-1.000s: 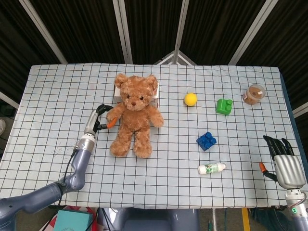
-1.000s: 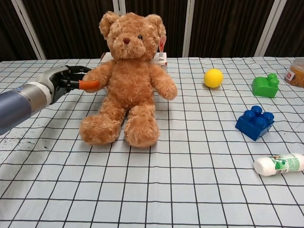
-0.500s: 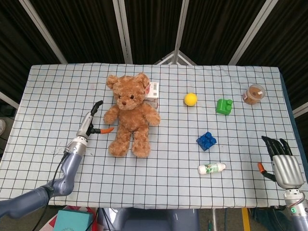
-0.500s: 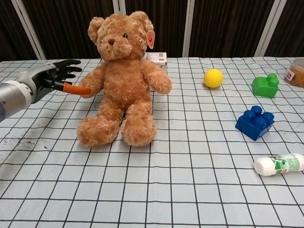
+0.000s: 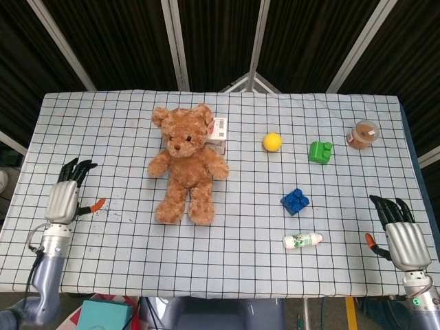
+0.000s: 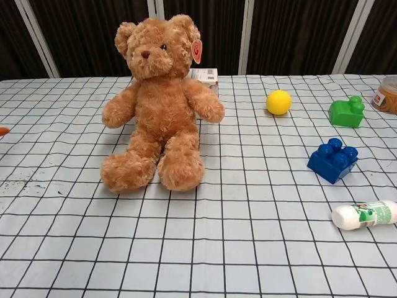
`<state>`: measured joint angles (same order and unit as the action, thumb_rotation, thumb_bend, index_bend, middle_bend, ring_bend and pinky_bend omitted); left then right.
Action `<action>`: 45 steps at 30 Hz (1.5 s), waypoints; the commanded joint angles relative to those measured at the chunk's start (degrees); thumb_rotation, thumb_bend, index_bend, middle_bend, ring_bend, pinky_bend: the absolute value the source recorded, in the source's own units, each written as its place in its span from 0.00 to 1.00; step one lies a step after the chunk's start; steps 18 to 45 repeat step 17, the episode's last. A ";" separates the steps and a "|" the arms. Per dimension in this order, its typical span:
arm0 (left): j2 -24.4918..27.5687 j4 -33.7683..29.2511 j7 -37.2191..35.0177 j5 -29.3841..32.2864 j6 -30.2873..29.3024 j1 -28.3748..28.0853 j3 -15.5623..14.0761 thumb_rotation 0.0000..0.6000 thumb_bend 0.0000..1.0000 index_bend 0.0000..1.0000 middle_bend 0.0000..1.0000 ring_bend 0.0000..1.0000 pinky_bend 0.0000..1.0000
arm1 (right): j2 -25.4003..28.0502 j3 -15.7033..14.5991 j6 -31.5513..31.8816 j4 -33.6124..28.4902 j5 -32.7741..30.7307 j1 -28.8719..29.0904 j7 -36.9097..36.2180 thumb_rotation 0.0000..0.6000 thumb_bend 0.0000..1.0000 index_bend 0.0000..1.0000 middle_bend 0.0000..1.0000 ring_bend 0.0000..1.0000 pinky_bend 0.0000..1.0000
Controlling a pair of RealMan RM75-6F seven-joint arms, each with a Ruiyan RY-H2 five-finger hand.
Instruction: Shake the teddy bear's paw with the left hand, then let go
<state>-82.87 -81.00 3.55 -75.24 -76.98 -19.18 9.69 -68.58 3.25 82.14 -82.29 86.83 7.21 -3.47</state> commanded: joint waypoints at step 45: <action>11.36 -4.67 -0.49 -4.91 -11.68 9.72 -3.74 1.00 0.31 0.18 0.11 0.00 0.05 | -1.50 1.61 0.81 0.76 -1.97 0.20 5.74 1.00 0.37 0.01 0.14 0.13 0.06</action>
